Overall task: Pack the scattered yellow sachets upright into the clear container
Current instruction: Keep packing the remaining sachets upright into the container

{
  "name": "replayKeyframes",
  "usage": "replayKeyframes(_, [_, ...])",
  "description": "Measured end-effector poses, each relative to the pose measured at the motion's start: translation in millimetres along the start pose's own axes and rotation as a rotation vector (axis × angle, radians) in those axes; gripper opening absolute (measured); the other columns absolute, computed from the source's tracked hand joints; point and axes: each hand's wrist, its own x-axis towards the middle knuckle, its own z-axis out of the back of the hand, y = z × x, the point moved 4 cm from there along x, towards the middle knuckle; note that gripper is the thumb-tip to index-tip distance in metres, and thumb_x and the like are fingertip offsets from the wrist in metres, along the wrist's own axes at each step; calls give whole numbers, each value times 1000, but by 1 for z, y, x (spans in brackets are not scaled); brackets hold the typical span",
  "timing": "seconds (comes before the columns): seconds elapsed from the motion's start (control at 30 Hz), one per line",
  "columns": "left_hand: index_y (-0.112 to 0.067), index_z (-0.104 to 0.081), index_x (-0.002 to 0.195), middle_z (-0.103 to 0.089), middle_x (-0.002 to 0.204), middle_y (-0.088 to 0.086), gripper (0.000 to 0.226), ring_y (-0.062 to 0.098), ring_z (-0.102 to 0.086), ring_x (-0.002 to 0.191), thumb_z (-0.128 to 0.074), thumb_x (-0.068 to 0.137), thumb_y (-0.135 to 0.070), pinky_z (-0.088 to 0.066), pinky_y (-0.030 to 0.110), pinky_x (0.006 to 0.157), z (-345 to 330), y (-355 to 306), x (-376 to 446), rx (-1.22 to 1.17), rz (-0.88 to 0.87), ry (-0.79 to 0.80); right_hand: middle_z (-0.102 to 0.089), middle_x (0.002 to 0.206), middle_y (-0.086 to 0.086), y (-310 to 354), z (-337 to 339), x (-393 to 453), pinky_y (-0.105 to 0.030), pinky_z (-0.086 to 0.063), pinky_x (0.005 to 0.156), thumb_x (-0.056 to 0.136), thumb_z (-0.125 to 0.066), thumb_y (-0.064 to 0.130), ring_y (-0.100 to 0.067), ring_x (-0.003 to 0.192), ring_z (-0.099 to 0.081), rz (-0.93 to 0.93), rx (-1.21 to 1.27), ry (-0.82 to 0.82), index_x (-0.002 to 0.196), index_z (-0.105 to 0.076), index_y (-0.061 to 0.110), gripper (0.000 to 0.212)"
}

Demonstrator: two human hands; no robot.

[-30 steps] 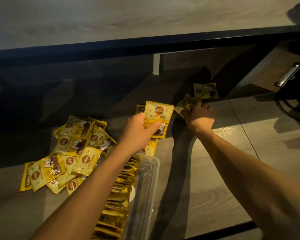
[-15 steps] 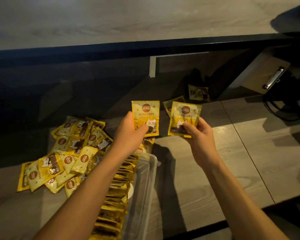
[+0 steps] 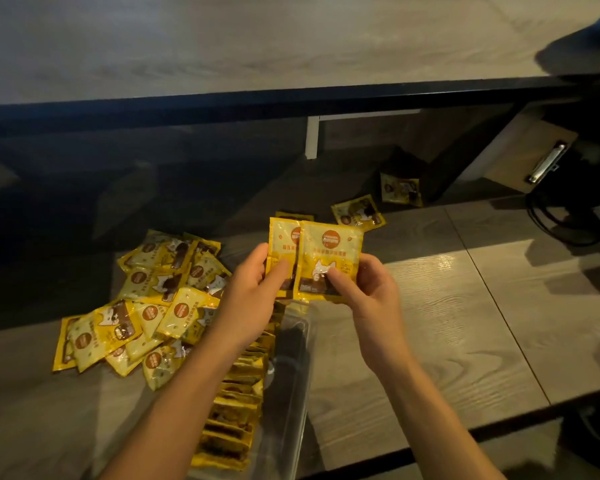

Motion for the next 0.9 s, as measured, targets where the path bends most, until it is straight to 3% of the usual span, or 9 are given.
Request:
replayKeyframes(0.07, [-48,-62,109,-72,108,-22,14,-4,-68,100,-57,98,-40,-55,16,74,-4,-1,-3,17,-17,22,-72,99,3,-1,-7,-2,-31,-58,71,89,-71,21,-17,90,-70,82,-213,-53,105,-58,19,21])
replayKeyframes(0.13, [-47,-60,108,-71,106,-23,14,-4,-68,97,-62,95,-41,-57,25,81,-5,1,-4,114,-29,21,-66,86,8,-1,-12,-5,-28,-53,60,89,-67,39,-9,75,-64,237,-595,-89,97,-52,24,22])
replayKeyframes(0.23, [-39,-60,110,-71,104,-24,14,-5,-67,96,-60,97,-37,-58,30,84,-1,8,-5,196,-12,14,-53,82,10,-5,-14,-4,-27,-45,55,95,-49,51,-6,70,-53,443,-963,9,94,-49,25,26])
replayKeyframes(0.3, [-38,-60,110,-70,104,-24,13,-6,-67,97,-59,97,-35,-57,26,82,5,11,-5,200,-2,-6,-55,80,7,-6,-3,11,-34,-47,58,98,-43,44,-8,70,-54,395,-825,32,90,-52,22,25])
replayKeyframes(0.37, [-38,-60,107,-70,103,-26,10,-7,-67,96,-59,97,-34,-55,22,78,10,12,-3,192,15,-39,-60,81,2,-8,20,42,-41,-52,65,98,-46,40,-13,73,-59,241,-721,-111,91,-56,19,24])
replayKeyframes(0.47, [-39,-60,106,-72,103,-23,10,-7,-67,97,-60,97,-33,-56,19,78,10,12,2,175,37,-67,-64,105,-9,-13,59,104,-48,-53,84,93,-59,33,-28,96,-63,-9,-988,-274,111,-56,11,29])
replayKeyframes(0.63, [-35,-61,107,-73,103,-19,10,-6,-68,95,-60,97,-32,-56,19,77,6,13,11,173,33,-78,-42,144,-15,-13,62,192,-45,-41,105,90,-63,14,-37,128,-45,-30,-1567,177,144,-41,14,58])
replayKeyframes(0.8, [-38,-60,104,-70,102,-27,9,-7,-68,94,-60,97,-33,-54,13,69,5,14,20,166,41,-93,-56,132,-15,-21,63,225,-39,-44,99,95,-53,20,-33,120,-54,-42,-1828,379,132,-54,13,38])
replayKeyframes(0.9, [-38,-60,104,-70,101,-28,8,-8,-68,93,-61,97,-33,-54,11,68,5,14,23,165,39,-109,-56,131,-18,-27,64,233,-42,-41,100,95,-56,19,-36,121,-52,-80,-1791,378,127,-57,7,35])
